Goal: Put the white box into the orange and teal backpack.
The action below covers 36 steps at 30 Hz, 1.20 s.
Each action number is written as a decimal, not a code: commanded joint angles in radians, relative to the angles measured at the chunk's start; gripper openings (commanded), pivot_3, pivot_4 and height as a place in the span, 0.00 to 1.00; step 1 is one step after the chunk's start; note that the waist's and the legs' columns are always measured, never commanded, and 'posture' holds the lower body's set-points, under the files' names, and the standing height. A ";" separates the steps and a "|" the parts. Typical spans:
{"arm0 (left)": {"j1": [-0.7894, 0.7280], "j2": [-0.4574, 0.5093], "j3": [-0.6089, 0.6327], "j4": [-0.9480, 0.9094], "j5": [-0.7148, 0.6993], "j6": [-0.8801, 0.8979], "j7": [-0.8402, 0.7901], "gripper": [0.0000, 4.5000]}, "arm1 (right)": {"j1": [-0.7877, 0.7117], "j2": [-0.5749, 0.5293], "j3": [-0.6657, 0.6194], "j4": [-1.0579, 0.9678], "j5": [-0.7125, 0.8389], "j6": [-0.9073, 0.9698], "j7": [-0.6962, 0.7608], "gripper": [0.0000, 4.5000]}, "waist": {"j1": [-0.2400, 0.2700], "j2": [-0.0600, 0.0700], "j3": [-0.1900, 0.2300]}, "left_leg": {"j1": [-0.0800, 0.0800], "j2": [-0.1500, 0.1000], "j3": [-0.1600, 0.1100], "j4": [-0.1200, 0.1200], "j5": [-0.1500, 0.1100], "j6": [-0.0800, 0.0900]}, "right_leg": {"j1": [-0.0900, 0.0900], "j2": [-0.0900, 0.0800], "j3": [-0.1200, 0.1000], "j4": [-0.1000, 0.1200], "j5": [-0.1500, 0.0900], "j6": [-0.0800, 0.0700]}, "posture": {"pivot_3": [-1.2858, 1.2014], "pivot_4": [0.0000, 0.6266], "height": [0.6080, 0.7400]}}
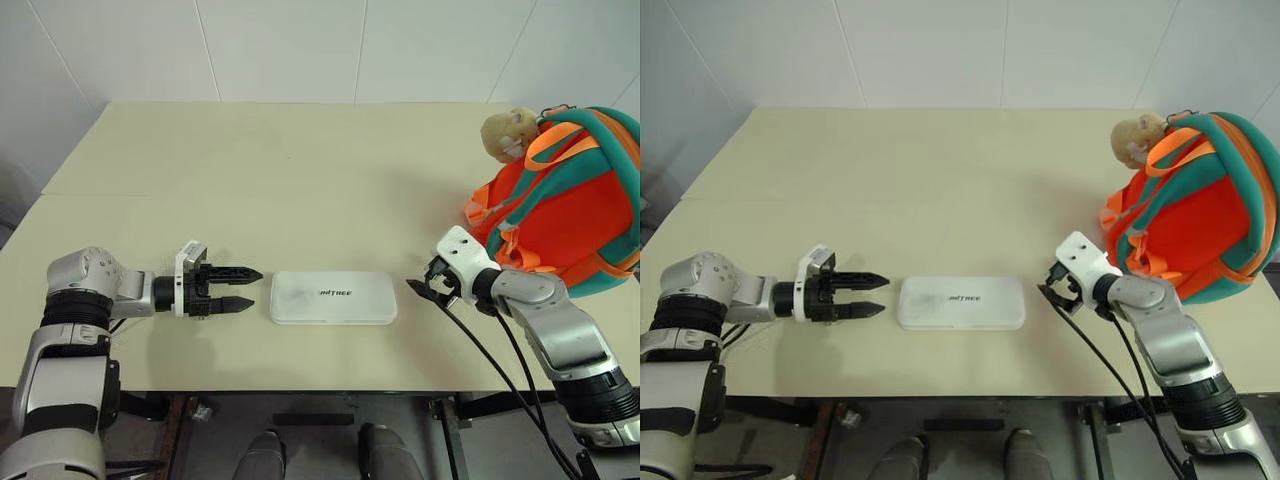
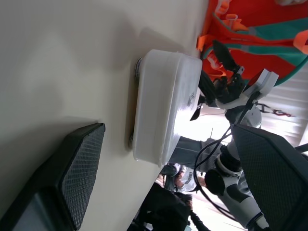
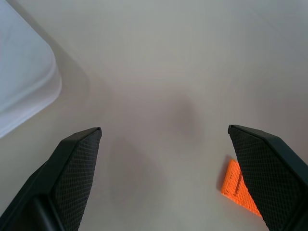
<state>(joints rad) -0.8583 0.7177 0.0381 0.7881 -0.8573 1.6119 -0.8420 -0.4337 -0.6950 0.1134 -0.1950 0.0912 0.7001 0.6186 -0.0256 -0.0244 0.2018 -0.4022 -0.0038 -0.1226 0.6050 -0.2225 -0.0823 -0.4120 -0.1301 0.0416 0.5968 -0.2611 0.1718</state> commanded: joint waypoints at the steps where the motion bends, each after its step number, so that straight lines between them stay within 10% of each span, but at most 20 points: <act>1: -0.001 -0.021 0.001 0.018 -0.029 0.003 0.032 1.00 | -0.024 0.010 -0.004 -0.020 -0.014 -0.010 -0.011 0.99 | 0.000 0.000 0.000 | 0.000 0.000 0.000 0.000 0.000 0.000 | 0.000 0.000 0.000 0.000 0.000 0.000 | 0.52 0.24 1.00; 29: 0.050 -0.248 0.223 -0.075 -0.047 -0.038 0.241 1.00 | -0.028 0.064 0.020 -0.061 -0.033 0.033 -0.006 0.99 | 0.024 0.000 0.000 | 0.001 -0.001 0.000 0.004 0.001 -0.001 | 0.003 -0.001 0.000 -0.001 0.001 0.000 | 0.52 0.24 1.00; 36: 0.060 -0.279 0.182 -0.132 0.008 -0.025 0.211 0.59 | -0.026 0.056 0.012 -0.067 -0.033 0.041 -0.006 1.00 | 0.023 0.000 0.000 | 0.001 -0.001 0.000 0.004 0.001 -0.001 | 0.003 -0.001 0.000 -0.003 0.002 0.000 | 0.52 0.24 1.00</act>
<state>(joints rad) -0.8120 0.4549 0.2405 0.6673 -0.8577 1.5733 -0.6088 -0.4478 -0.6317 0.1478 -0.2164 0.0581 0.7441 0.6172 -0.0023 -0.0241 0.2016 -0.4012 -0.0044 -0.1221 0.6092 -0.2219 -0.0832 -0.4090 -0.1306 0.0417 0.5939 -0.2594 0.1723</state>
